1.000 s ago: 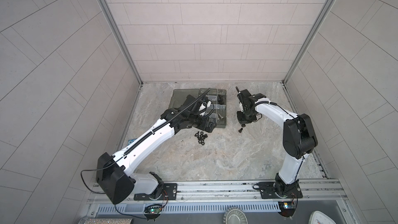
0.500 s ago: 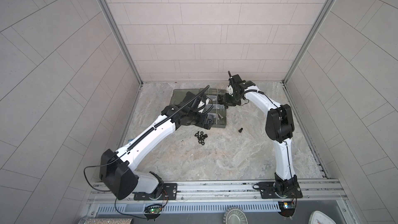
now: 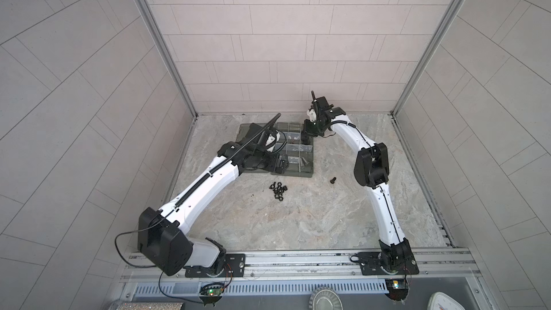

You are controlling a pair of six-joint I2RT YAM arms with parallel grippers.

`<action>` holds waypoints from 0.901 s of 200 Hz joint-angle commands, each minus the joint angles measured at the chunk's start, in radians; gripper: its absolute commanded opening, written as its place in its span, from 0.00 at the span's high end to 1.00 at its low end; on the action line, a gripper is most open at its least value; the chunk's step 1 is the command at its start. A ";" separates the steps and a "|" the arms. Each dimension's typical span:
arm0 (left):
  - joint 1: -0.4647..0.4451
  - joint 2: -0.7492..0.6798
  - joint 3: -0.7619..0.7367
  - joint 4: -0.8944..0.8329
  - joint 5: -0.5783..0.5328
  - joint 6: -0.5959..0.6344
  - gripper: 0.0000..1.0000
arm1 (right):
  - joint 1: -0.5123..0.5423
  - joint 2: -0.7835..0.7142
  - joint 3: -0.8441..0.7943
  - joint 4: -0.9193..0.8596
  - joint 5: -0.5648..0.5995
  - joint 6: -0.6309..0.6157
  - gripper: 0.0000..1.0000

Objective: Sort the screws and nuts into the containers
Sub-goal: 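Carry the black bolt into the box compartment and open the right gripper, then return the right gripper to the last black bolt and close on it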

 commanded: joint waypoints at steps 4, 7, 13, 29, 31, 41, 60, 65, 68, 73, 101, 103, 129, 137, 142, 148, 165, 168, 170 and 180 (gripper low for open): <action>0.019 0.024 0.042 -0.019 0.007 0.018 0.00 | -0.012 0.038 0.020 0.010 -0.012 0.021 0.93; 0.022 0.027 0.044 -0.019 0.008 0.017 0.00 | -0.012 0.039 0.019 0.009 -0.014 0.021 0.92; 0.025 0.033 0.048 -0.019 0.010 0.020 0.00 | -0.012 0.041 0.020 0.007 -0.015 0.019 0.91; 0.035 0.047 0.059 -0.019 0.022 0.023 0.00 | -0.012 0.042 0.019 -0.006 -0.011 0.006 0.82; 0.036 0.049 0.062 -0.018 0.025 0.023 0.00 | -0.012 0.041 0.019 -0.010 -0.009 0.001 0.80; 0.040 0.060 0.070 -0.018 0.032 0.024 0.00 | -0.012 0.036 0.020 -0.018 -0.002 -0.010 0.74; 0.046 0.079 0.086 -0.016 0.049 0.025 0.00 | -0.015 0.020 0.020 -0.023 0.009 -0.020 0.69; 0.047 0.085 0.090 -0.015 0.054 0.025 0.00 | -0.015 0.016 0.019 -0.024 0.008 -0.019 0.68; 0.046 0.088 0.092 -0.015 0.057 0.025 0.00 | -0.015 0.012 0.020 -0.023 0.008 -0.020 0.67; 0.049 0.091 0.096 -0.015 0.060 0.025 0.00 | -0.015 0.007 0.019 -0.025 0.007 -0.020 0.67; 0.048 0.107 0.108 -0.012 0.075 0.024 0.00 | -0.015 -0.039 0.019 -0.059 0.014 -0.017 0.67; 0.048 0.107 0.107 -0.012 0.076 0.024 0.00 | -0.015 -0.044 0.018 -0.063 0.016 -0.016 0.67; 0.048 0.103 0.098 -0.003 0.091 0.023 0.00 | -0.015 -0.124 -0.029 -0.111 0.037 -0.041 0.68; 0.048 0.099 0.092 0.004 0.096 0.021 0.00 | -0.015 -0.158 -0.063 -0.114 0.046 -0.049 0.68; 0.048 0.097 0.087 0.008 0.098 0.020 0.00 | -0.015 -0.181 -0.087 -0.116 0.054 -0.055 0.69; 0.048 0.093 0.083 0.013 0.101 0.017 0.00 | -0.015 -0.208 -0.119 -0.119 0.066 -0.061 0.69; 0.048 0.084 0.066 0.029 0.112 0.007 0.00 | -0.015 -0.284 -0.217 -0.119 0.087 -0.069 0.73; 0.047 0.082 0.064 0.033 0.115 0.005 0.00 | -0.015 -0.294 -0.227 -0.119 0.087 -0.070 0.74; 0.048 0.082 0.062 0.035 0.115 0.004 0.00 | -0.015 -0.301 -0.239 -0.119 0.088 -0.069 0.74; 0.048 0.075 0.055 0.041 0.124 -0.003 0.00 | -0.015 -0.343 -0.303 -0.119 0.094 -0.066 0.76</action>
